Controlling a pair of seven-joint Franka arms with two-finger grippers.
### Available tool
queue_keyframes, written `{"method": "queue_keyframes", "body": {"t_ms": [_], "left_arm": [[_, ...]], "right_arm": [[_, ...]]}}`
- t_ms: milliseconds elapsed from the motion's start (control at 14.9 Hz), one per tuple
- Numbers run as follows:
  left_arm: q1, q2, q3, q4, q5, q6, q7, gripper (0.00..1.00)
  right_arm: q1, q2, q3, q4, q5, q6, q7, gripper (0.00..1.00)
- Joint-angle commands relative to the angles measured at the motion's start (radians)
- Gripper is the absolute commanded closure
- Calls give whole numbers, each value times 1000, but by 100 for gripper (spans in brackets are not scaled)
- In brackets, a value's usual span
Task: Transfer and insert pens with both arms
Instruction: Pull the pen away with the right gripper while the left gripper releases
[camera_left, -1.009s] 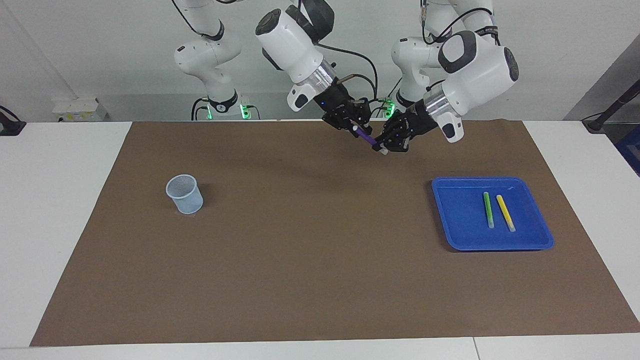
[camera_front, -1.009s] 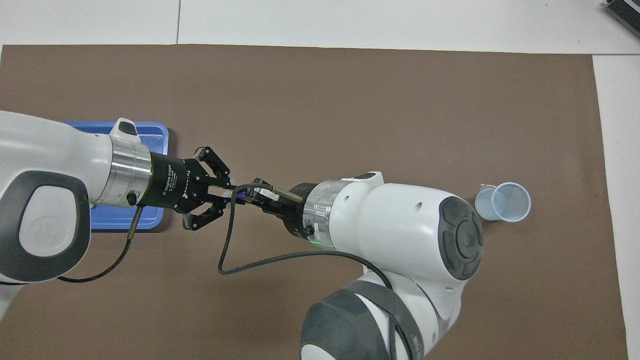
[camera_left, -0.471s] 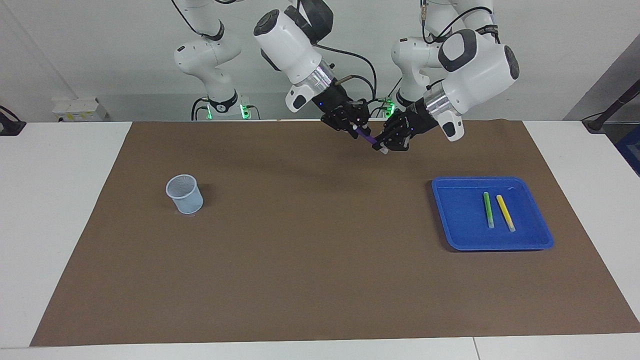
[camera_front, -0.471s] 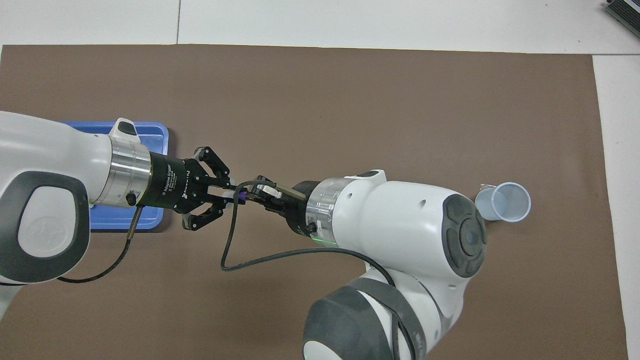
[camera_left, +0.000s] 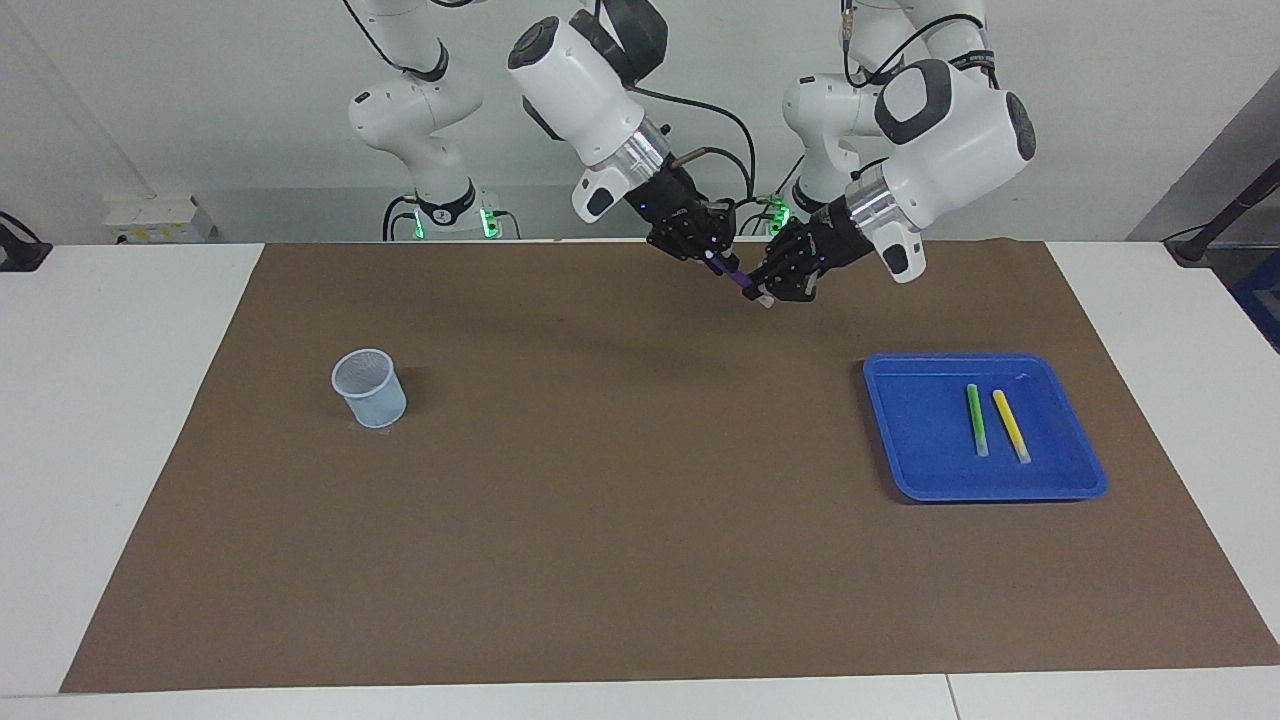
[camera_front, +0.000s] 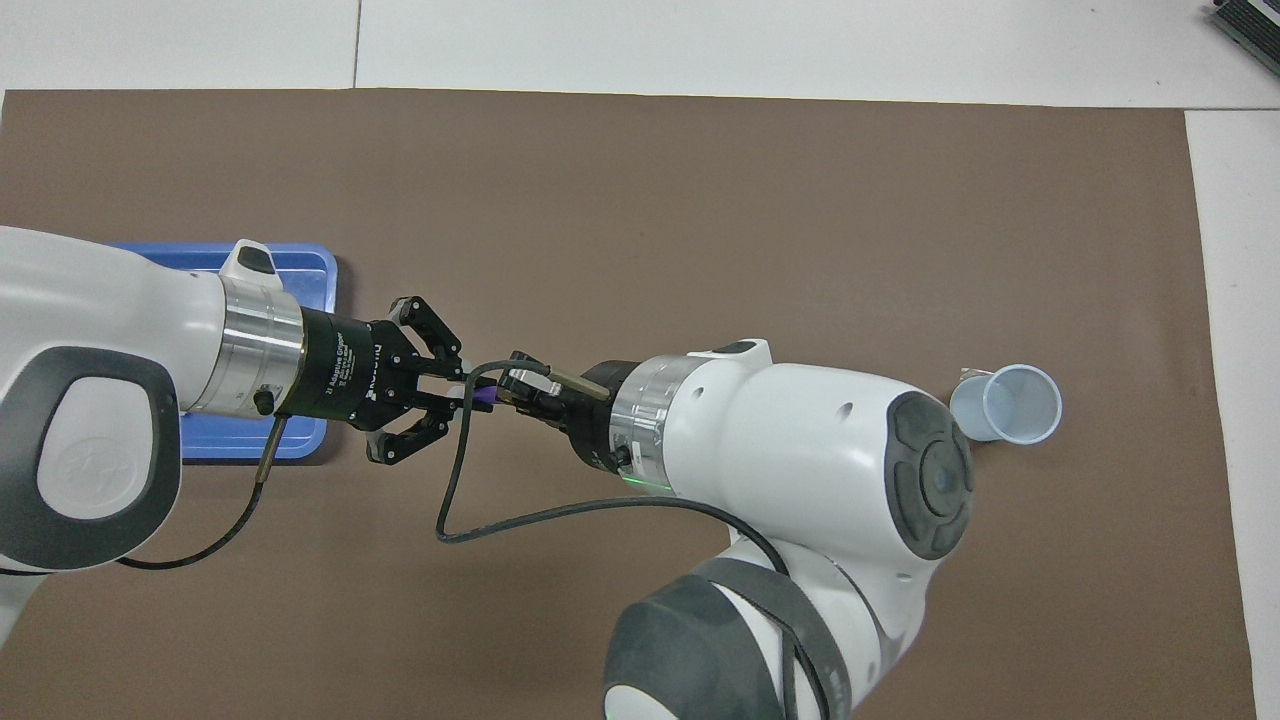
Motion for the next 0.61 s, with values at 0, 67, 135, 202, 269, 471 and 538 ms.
{"method": "queue_keyframes", "body": {"t_ms": [0,67,135,202,269,471,538], "left_arm": [[-10,-36,10,-28,-13,0,-7,100],[-14,-34,11,-28,-13,0,-7,100],[-16,-35,11,-29,-13,1,-4,100],[-18,-36,11,-29,-11,1,-3,97],[-18,-36,11,-28,-10,8,0,72],[-12,-39,14,-28,-5,0,-14,44],[-4,-49,14,-28,-5,-2,-14,43]], "right_arm": [[-9,6,3,-3,21,6,-1,100],[-11,6,3,-3,21,6,-1,100],[-11,6,3,-3,21,4,-1,100],[-11,4,3,-3,21,4,-1,100],[-11,4,3,-3,21,1,-1,100],[-18,4,3,-3,19,-6,-10,100],[-26,4,1,-3,12,-20,-22,100]]}}
